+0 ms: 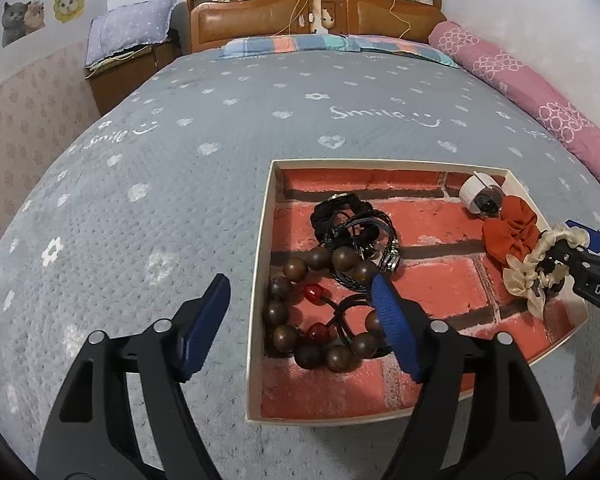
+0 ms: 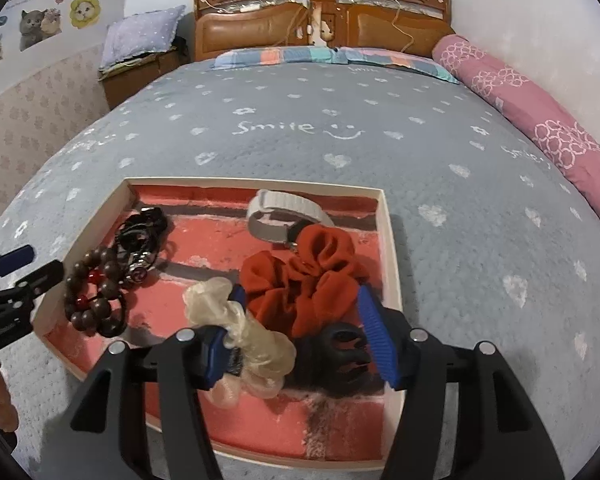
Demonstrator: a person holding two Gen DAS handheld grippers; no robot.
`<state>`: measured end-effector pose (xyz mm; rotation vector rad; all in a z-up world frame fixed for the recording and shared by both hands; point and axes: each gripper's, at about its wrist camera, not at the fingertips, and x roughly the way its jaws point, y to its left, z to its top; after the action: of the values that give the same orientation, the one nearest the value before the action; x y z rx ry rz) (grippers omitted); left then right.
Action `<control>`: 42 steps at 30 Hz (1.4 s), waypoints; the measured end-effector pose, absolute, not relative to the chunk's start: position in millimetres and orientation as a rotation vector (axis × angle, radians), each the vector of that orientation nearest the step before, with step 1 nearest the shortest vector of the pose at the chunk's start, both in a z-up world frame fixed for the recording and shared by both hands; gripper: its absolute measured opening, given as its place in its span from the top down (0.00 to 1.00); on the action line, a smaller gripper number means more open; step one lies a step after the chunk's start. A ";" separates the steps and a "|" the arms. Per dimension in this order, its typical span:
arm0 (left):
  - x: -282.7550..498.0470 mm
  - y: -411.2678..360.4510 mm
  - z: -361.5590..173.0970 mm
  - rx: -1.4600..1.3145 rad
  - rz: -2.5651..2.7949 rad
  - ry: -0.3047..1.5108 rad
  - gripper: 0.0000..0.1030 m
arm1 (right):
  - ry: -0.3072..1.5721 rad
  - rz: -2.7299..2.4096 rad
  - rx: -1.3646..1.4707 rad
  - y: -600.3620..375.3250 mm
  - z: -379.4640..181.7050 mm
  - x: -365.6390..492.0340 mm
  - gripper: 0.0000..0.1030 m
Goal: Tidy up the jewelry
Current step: 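Carry the bracelet and scrunchie into the tray and open both grippers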
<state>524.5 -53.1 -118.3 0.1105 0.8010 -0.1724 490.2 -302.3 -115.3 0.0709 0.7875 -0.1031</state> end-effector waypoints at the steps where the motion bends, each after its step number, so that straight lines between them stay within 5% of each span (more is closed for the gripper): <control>1: 524.5 -52.1 -117.0 0.103 -0.172 0.800 0.30 | 0.791 -0.111 0.072 -304.9 -114.4 492.7 0.44; 29: 504.8 -38.9 -108.5 0.078 -0.164 0.748 0.13 | 0.934 0.038 0.174 -274.1 -87.6 510.4 0.32; 42: 462.8 -24.3 -116.7 0.053 -0.142 0.702 0.12 | 0.680 -0.094 0.137 -291.6 -124.0 432.6 0.27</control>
<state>462.8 -24.3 -116.7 0.0533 0.7021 -0.1425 432.6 -291.6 -124.0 0.1373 0.6802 -0.0939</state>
